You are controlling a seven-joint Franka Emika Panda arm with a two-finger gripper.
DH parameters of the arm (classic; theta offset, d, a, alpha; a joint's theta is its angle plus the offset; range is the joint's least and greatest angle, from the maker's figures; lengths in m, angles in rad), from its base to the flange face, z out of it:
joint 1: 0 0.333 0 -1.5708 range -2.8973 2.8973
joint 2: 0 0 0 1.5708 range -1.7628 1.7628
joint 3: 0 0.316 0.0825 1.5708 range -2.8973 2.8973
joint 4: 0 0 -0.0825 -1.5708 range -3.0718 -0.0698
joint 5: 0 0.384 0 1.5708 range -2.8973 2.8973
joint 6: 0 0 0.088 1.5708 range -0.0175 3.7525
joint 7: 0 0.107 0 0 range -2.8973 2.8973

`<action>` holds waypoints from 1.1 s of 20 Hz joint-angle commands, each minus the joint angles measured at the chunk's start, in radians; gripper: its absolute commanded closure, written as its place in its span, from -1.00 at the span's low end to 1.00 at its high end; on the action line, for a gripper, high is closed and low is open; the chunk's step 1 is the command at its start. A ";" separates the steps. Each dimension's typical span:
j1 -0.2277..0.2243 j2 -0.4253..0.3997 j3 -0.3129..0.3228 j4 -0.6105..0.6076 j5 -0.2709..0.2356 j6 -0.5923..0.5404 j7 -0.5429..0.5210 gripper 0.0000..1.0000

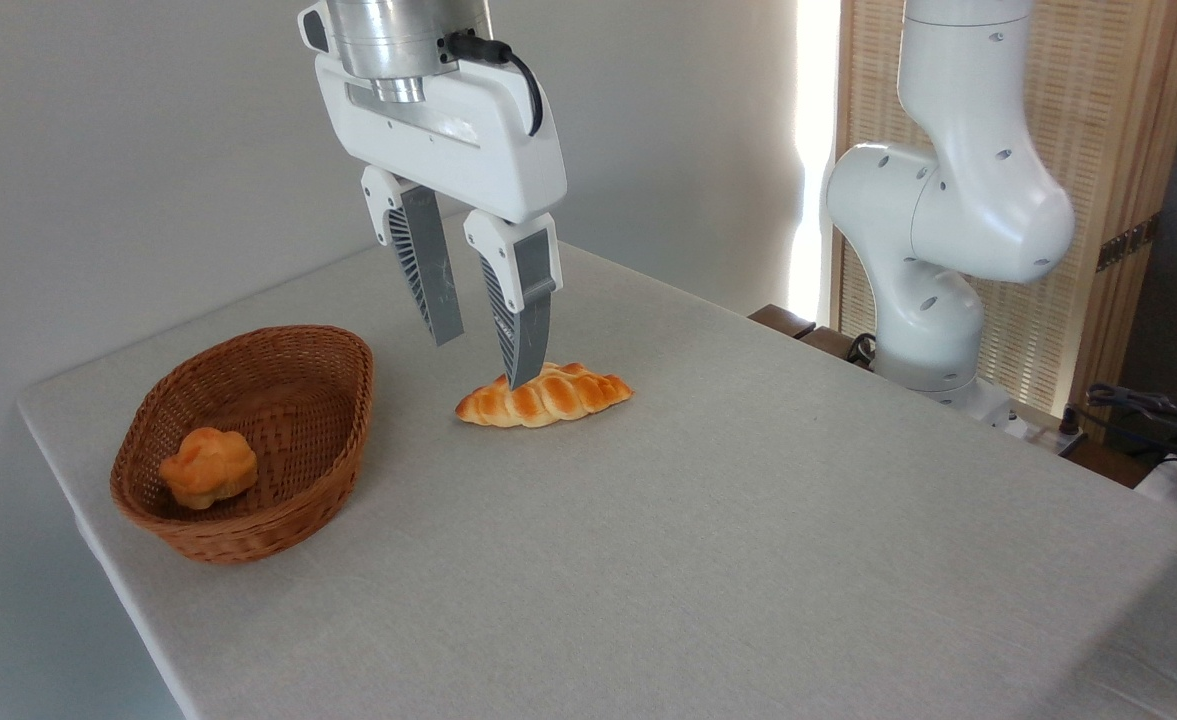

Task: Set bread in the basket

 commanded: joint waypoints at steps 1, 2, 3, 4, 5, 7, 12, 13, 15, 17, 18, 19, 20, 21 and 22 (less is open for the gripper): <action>-0.003 -0.004 0.001 -0.007 -0.002 -0.013 0.003 -1.00; -0.003 -0.004 0.001 -0.007 -0.002 -0.013 0.003 -1.00; -0.003 -0.005 0.001 -0.007 -0.002 -0.013 0.004 -1.00; -0.003 -0.005 0.001 -0.007 -0.002 -0.013 0.003 -1.00; -0.003 -0.005 0.001 -0.009 -0.002 -0.013 0.004 -1.00; -0.003 -0.005 0.001 -0.009 -0.002 -0.013 0.004 -1.00; -0.004 -0.017 -0.008 -0.030 -0.004 -0.023 0.003 -1.00; -0.004 -0.022 -0.022 -0.035 -0.004 -0.029 0.003 -1.00; -0.004 -0.034 -0.052 -0.064 -0.004 -0.046 0.006 -1.00; -0.024 -0.056 -0.054 -0.100 -0.013 -0.043 0.012 -1.00; -0.038 -0.063 -0.054 -0.124 -0.021 -0.043 0.012 -1.00; -0.041 -0.076 -0.054 -0.148 -0.028 -0.043 0.012 -1.00; -0.047 -0.080 -0.054 -0.162 -0.034 -0.041 0.012 -1.00; -0.070 -0.085 -0.054 -0.194 -0.042 -0.032 0.013 -1.00; -0.095 -0.086 -0.054 -0.225 -0.042 -0.027 0.015 -1.00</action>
